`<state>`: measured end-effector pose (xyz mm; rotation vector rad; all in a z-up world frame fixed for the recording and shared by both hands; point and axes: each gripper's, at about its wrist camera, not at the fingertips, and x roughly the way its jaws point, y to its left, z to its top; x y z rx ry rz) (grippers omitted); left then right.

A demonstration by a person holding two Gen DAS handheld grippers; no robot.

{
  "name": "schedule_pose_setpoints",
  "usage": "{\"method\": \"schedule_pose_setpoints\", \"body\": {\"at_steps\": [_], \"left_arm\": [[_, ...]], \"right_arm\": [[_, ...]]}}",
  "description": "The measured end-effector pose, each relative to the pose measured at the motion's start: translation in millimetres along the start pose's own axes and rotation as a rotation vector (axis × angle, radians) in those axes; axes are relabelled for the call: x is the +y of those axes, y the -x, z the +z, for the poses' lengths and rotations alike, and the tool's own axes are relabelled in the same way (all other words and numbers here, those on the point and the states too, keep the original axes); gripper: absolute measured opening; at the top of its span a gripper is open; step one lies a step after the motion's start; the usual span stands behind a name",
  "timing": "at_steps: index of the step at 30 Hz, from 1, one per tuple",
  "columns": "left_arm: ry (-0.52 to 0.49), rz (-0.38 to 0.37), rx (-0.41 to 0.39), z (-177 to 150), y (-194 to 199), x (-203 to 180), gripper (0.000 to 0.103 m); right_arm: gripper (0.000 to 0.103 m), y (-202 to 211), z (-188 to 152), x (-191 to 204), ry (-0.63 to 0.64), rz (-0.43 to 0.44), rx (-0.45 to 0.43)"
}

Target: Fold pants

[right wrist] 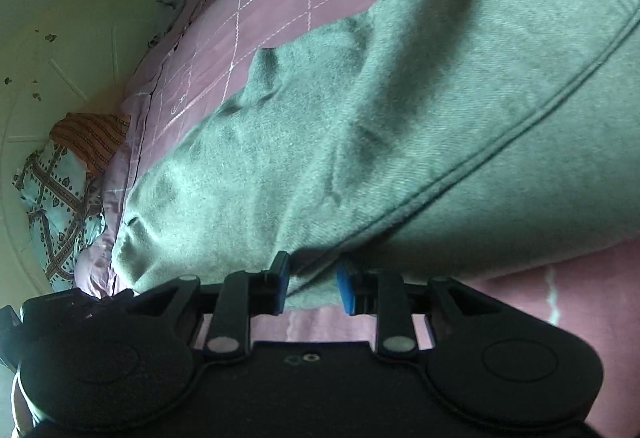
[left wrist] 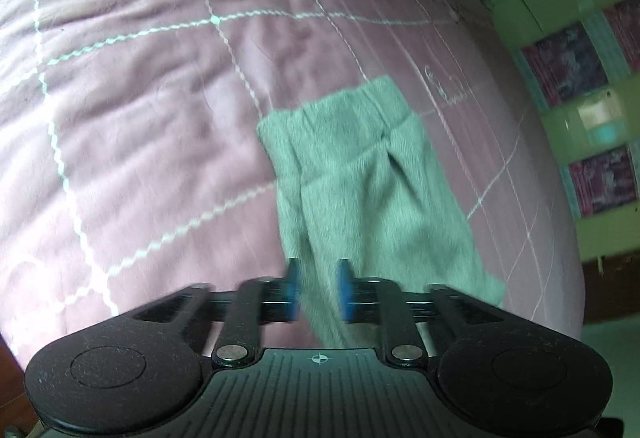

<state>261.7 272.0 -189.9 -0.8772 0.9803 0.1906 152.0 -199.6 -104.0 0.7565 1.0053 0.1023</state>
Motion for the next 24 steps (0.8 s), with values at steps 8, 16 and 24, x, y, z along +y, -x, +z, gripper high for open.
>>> {"method": "schedule_pose_setpoints", "body": {"at_steps": [8, 16, 24], "left_arm": [[-0.004, -0.002, 0.009, 1.7, -24.9, -11.5, 0.065], [-0.018, -0.055, 0.015, -3.6, -18.2, -19.3, 0.042], [0.017, -0.033, -0.021, 1.7, -31.9, -20.9, 0.007]], "right_arm": [[0.031, -3.7, 1.0, 7.0, 0.016, -0.027, -0.01], [0.027, -5.5, 0.9, 9.3, 0.035, -0.043, -0.023], [0.016, -10.7, 3.1, 7.5, 0.032, -0.049, -0.035]]}}
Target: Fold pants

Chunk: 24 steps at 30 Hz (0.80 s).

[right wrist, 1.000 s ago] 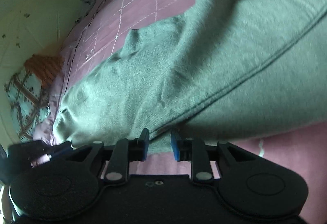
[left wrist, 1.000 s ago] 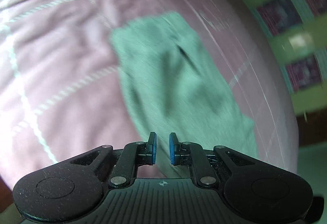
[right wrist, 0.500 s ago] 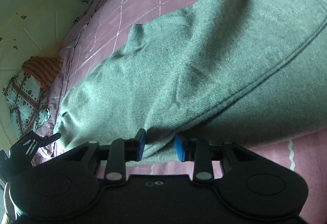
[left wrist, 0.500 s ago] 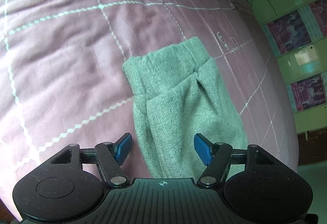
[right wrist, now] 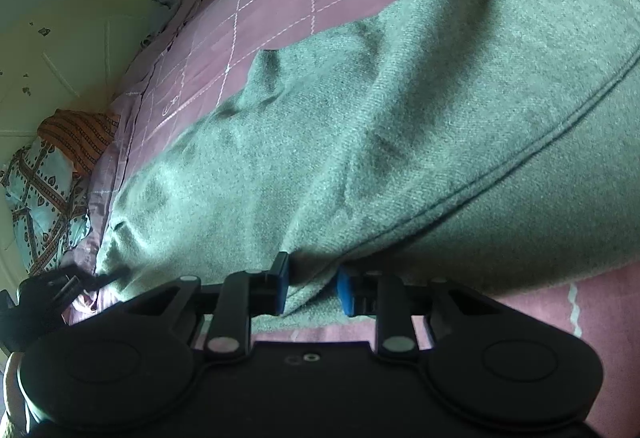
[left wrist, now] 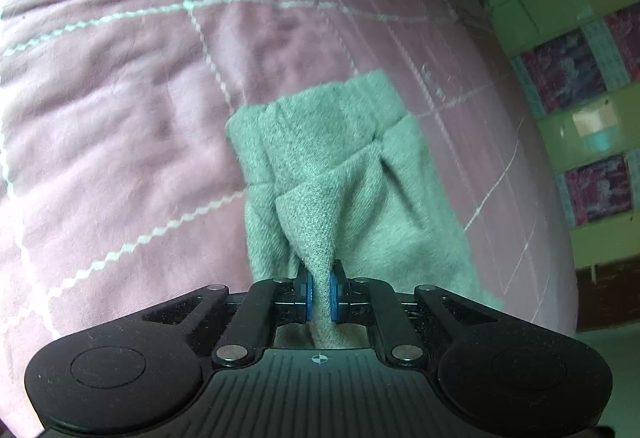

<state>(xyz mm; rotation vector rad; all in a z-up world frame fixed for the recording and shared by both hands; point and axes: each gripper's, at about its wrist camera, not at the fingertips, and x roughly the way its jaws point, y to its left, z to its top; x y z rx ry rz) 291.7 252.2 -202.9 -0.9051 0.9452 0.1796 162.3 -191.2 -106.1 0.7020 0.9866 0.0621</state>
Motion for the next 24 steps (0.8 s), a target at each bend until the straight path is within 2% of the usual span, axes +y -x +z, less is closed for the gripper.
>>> {"method": "schedule_pose_setpoints", "body": {"at_steps": [1, 4, 6, 7, 9, 11, 12, 14, 17, 21, 24], "left_arm": [[-0.012, -0.016, -0.021, 2.1, 6.2, -4.1, 0.006], [-0.063, -0.054, -0.067, 9.6, 25.5, -14.8, 0.006], [-0.094, -0.014, -0.069, 9.6, 23.1, -7.5, 0.006], [-0.092, 0.019, -0.063, 8.3, 16.4, 0.6, 0.006], [-0.061, 0.057, -0.016, 4.2, -3.1, 17.9, 0.007], [-0.054, 0.065, -0.016, 0.0, -3.8, 19.2, 0.008], [-0.067, 0.07, -0.022, -0.7, 2.3, 13.0, 0.009], [-0.11, 0.061, -0.042, -4.1, 18.8, -2.5, 0.009], [-0.206, 0.021, -0.066, -19.1, 39.1, -29.7, 0.009], [-0.309, -0.027, 0.03, -54.9, 27.7, -66.9, 0.009], [-0.391, 0.0, 0.108, -93.9, 4.0, -88.1, 0.009]], "right_arm": [[0.007, -1.1, 0.5, 0.4, 0.002, -0.008, -0.006], [0.006, 9.4, 1.7, 13.1, 0.026, 0.029, -0.055], [0.006, 23.4, -1.1, 31.3, 0.113, 0.035, -0.106], [0.006, 24.1, -2.1, 33.0, 0.124, 0.034, -0.105], [0.006, 10.4, -5.5, 26.2, 0.11, 0.018, -0.045], [0.009, -7.1, -13.5, 16.5, 0.127, -0.04, 0.012], [0.01, -9.7, -15.7, 11.0, 0.114, -0.035, 0.017], [0.02, -0.9, -13.6, 5.6, 0.079, -0.001, 0.007], [0.022, 23.9, -4.7, -5.1, 0.054, 0.034, -0.013], [0.022, 56.2, 7.3, -38.8, 0.031, -0.023, -0.078], [0.022, 75.0, 19.0, -78.5, -0.041, -0.096, -0.134]]}}
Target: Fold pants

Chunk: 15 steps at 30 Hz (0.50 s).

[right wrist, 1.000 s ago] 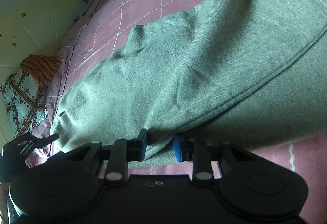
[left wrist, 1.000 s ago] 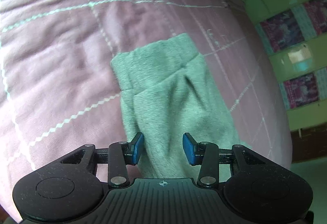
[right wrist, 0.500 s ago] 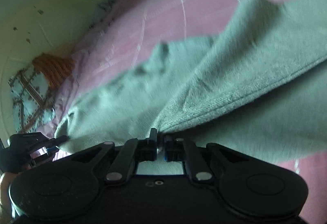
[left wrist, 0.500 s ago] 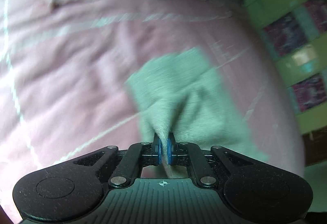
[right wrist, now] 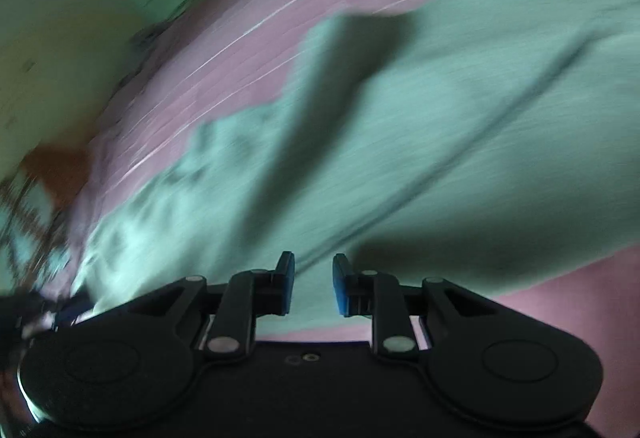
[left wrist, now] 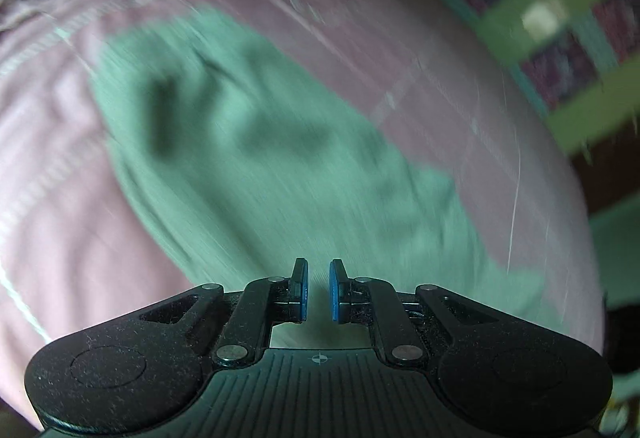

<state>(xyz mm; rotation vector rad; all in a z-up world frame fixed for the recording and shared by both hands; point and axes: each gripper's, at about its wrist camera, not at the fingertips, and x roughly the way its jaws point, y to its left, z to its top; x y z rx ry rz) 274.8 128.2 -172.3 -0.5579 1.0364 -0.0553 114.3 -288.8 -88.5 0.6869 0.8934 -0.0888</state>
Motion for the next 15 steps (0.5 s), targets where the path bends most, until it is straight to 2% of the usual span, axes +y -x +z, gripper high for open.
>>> {"method": "schedule_pose_setpoints", "body": {"at_steps": [4, 7, 10, 12, 14, 15], "left_arm": [[-0.021, 0.044, 0.075, -28.5, -32.3, -9.9, 0.009], [0.072, 0.036, 0.086, -25.0, -36.0, 2.3, 0.004], [0.096, 0.032, 0.108, -21.2, -35.8, 3.9, 0.004], [0.08, 0.047, 0.106, -22.6, -35.5, -0.7, 0.004], [0.072, 0.064, 0.101, -23.2, -34.9, -5.4, 0.004], [0.064, 0.072, 0.099, -22.9, -36.1, -9.1, 0.004]], "right_arm": [[0.02, 19.4, 24.3, -55.5, -0.115, -0.079, -0.083], [0.022, 23.8, 47.3, -87.4, -0.194, -0.095, -0.143], [0.022, 19.1, 66.8, -108.2, -0.268, -0.053, -0.202], [0.022, 8.5, 72.5, -113.8, -0.304, 0.001, -0.191], [0.009, -1.7, 71.0, -109.4, -0.296, 0.034, -0.184], [0.007, -1.0, 69.1, -106.3, -0.273, 0.03, -0.202]]}}
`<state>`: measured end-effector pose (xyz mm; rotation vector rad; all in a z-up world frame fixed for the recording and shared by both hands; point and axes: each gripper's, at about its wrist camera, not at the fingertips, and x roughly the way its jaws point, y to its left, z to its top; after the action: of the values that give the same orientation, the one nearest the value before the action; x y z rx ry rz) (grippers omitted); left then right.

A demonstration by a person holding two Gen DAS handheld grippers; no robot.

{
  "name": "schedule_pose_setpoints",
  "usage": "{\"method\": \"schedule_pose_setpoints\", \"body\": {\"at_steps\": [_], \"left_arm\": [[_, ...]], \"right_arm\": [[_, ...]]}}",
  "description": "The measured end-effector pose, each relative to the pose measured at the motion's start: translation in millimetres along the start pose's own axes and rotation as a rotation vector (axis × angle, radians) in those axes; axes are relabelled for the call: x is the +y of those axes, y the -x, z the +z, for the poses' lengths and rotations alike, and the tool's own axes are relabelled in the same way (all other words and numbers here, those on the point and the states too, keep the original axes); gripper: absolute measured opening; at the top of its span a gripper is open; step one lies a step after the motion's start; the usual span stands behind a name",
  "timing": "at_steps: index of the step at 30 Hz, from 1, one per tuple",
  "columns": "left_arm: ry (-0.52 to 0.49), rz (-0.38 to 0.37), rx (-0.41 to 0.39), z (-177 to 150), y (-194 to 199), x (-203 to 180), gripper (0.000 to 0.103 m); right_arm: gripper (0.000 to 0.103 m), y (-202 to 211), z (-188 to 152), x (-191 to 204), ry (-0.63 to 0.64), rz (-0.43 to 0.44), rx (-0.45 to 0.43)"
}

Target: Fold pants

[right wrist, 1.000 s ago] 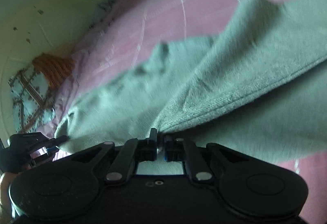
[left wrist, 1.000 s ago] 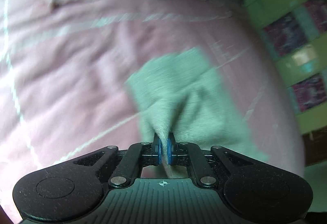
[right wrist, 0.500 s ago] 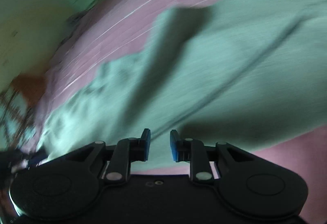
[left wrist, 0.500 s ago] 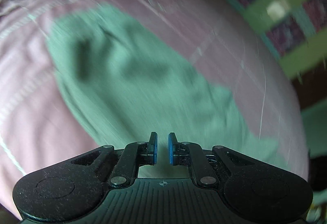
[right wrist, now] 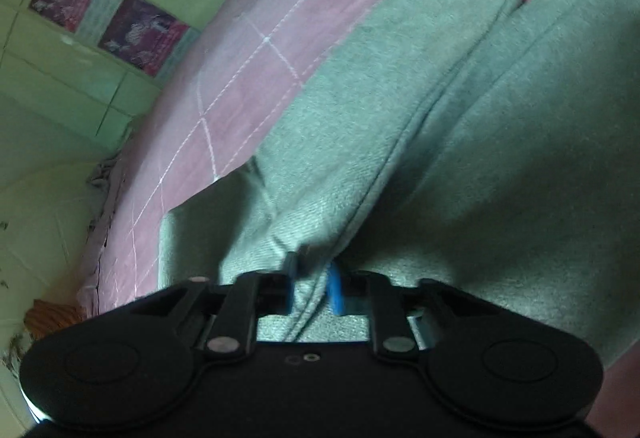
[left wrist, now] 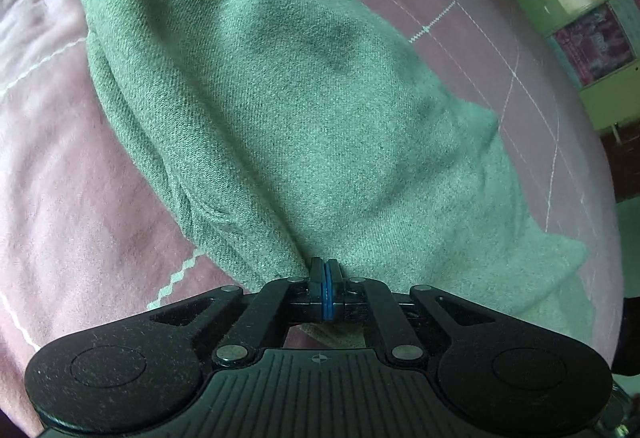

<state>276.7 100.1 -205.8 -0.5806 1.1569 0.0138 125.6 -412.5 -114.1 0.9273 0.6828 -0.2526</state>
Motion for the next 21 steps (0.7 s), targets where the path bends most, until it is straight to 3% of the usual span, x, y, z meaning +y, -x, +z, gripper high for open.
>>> {"method": "schedule_pose_setpoints", "body": {"at_steps": [5, 9, 11, 15, 18, 20, 21], "left_arm": [[-0.049, 0.016, -0.008, 3.4, -8.4, -9.6, 0.004], [-0.059, 0.007, -0.014, 3.5, -5.4, -5.0, 0.004], [-0.062, 0.004, -0.015, 3.0, -4.2, -3.2, 0.004], [-0.066, 0.01, -0.018, 1.0, 0.9, 0.0, 0.004], [-0.07, 0.017, -0.042, -1.8, 10.7, -7.6, 0.004], [-0.087, 0.02, -0.074, -6.5, 20.4, -17.6, 0.004], [-0.112, 0.019, -0.084, -9.7, 23.7, -24.4, 0.004]], "right_arm": [[0.005, 47.5, -8.1, 33.1, 0.153, 0.053, -0.139], [0.004, 99.8, -26.5, 49.4, 0.269, 0.089, -0.176], [0.005, 106.3, -42.7, 41.7, 0.287, 0.06, -0.139], [0.005, 67.7, -61.5, 8.3, 0.331, -0.157, -0.009], [0.01, 56.7, -56.1, 2.5, 0.306, -0.154, 0.015], [0.022, 67.7, -47.8, -2.1, 0.246, -0.093, 0.023], [0.023, 71.8, -42.4, -3.4, 0.212, -0.059, 0.017]]}}
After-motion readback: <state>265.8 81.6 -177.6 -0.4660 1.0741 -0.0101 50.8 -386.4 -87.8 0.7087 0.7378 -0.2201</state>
